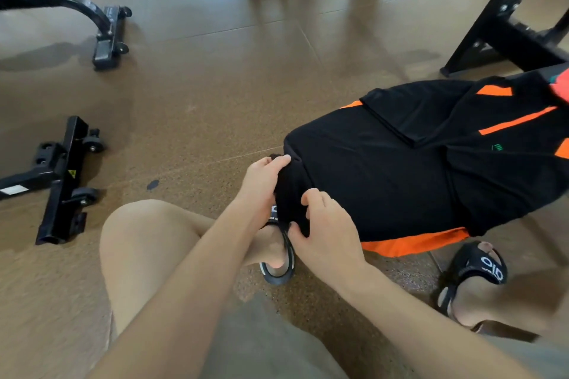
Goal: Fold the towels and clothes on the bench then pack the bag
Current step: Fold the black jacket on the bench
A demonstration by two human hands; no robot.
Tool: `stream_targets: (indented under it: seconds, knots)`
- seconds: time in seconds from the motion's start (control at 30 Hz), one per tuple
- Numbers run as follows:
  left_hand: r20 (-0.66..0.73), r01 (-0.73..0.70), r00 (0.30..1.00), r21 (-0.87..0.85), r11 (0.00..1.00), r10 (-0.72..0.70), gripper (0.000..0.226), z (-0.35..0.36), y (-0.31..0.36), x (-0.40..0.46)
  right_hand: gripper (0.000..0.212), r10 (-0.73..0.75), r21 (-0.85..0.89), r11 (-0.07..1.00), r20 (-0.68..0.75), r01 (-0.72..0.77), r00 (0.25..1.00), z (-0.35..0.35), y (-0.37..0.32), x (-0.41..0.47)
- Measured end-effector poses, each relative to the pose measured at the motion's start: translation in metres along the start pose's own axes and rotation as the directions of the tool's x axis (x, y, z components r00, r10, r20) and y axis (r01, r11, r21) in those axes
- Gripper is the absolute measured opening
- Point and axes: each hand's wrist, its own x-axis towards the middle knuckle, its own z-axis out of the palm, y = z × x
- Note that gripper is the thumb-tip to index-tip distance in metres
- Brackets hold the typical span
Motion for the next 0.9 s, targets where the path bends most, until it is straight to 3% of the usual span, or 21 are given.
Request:
stream_targets:
  seconds: [0.13,0.3,0.4,0.5,0.57,0.63,0.7,0.77,0.9]
  knots:
    - [0.085,-0.151,0.986,0.12,0.981,0.141,0.025,0.014,0.012,-0.028,0.037,0.129,0.194,0.974,-0.031,-0.121,0.991,-0.008,-0.004,0.002]
    - [0.153,-0.259,0.961,0.211,0.943,0.229,0.028,0.038,0.009,-0.035,0.037,0.398,0.52,0.779,0.021,-0.35,0.917,-0.026,0.0,0.01]
    - [0.155,-0.252,0.963,0.228,0.941,0.221,0.023,0.048,0.009,-0.036,0.036,0.405,0.574,0.736,0.052,-0.359,0.913,-0.035,0.006,0.012]
    - [0.188,-0.215,0.964,0.123,0.969,0.19,0.014,0.054,0.013,-0.037,0.029,0.386,0.607,0.714,0.075,-0.349,0.919,-0.043,0.012,0.013]
    - [0.172,-0.175,0.97,0.002,0.984,0.172,0.019,0.057,0.016,-0.038,0.023,0.376,0.615,0.711,0.075,-0.34,0.923,-0.047,0.015,0.016]
    - [0.164,-0.2,0.967,0.026,0.979,0.193,0.023,0.058,0.018,-0.037,0.021,0.37,0.624,0.709,0.069,-0.329,0.927,-0.053,0.019,0.019]
    - [0.182,-0.354,0.932,0.282,0.892,0.313,0.022,0.054,0.016,-0.034,0.02,0.362,0.622,0.715,0.062,-0.32,0.93,-0.058,0.022,0.022]
    - [0.244,-0.493,0.868,0.542,0.681,0.433,0.028,0.049,0.012,-0.027,0.015,0.361,0.616,0.72,0.061,-0.32,0.93,-0.065,0.026,0.025]
    - [0.339,-0.58,0.789,0.686,0.439,0.513,0.055,0.049,0.009,-0.009,0.014,0.387,0.645,0.68,0.089,-0.349,0.918,-0.079,0.031,0.033]
